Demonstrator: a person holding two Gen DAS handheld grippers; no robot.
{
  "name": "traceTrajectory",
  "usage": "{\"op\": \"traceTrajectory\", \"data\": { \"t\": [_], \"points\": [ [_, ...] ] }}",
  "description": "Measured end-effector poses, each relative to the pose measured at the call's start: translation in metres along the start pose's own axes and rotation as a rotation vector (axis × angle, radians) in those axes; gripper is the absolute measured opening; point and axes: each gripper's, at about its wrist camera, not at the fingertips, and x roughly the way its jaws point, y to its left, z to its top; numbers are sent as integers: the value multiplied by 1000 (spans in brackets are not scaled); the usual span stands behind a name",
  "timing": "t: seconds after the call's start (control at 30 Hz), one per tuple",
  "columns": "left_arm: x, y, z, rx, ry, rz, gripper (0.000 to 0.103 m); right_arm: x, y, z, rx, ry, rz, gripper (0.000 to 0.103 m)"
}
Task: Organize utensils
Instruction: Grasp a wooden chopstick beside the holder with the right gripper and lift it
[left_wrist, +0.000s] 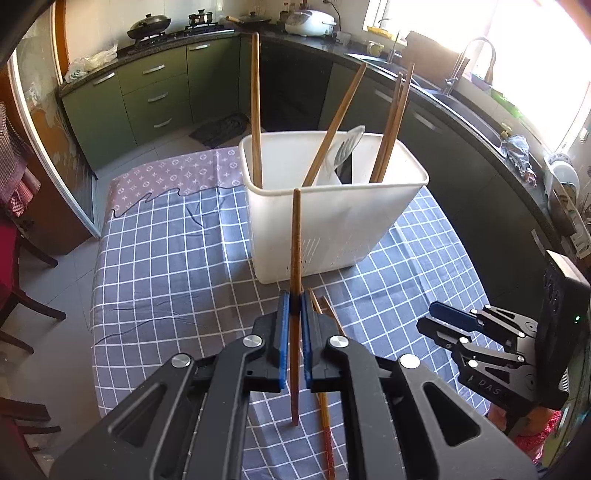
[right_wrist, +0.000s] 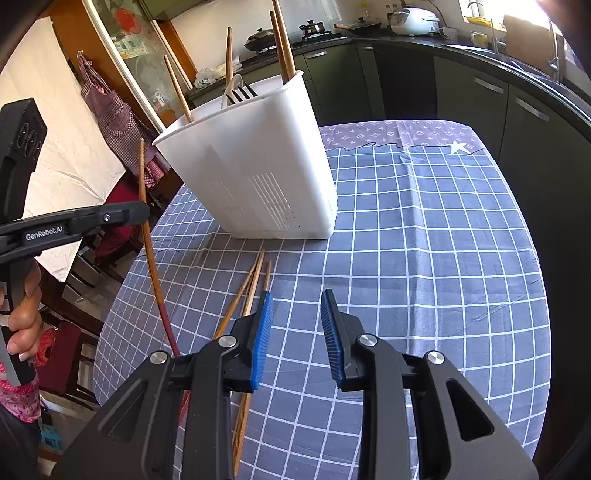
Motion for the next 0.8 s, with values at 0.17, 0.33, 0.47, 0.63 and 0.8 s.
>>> {"op": "traceTrajectory", "data": {
  "t": [0.17,0.33,0.47,0.63,0.8],
  "points": [
    [-4,-1,2,8,-24,1,6,8,7,2,-24,21,-3,28],
    [-6,0,3,2,-41,-10,6,27,18,6,-58,78,-5,28],
    [-7,1,4,3,-50,-5,6,53,27,6,-85,149,-5,28],
    [-6,2,5,5,-52,-6,6,78,33,5,-99,208,-16,28],
    [-5,2,5,7,-51,-9,6,91,41,4,-127,234,-47,28]
  ]
}}
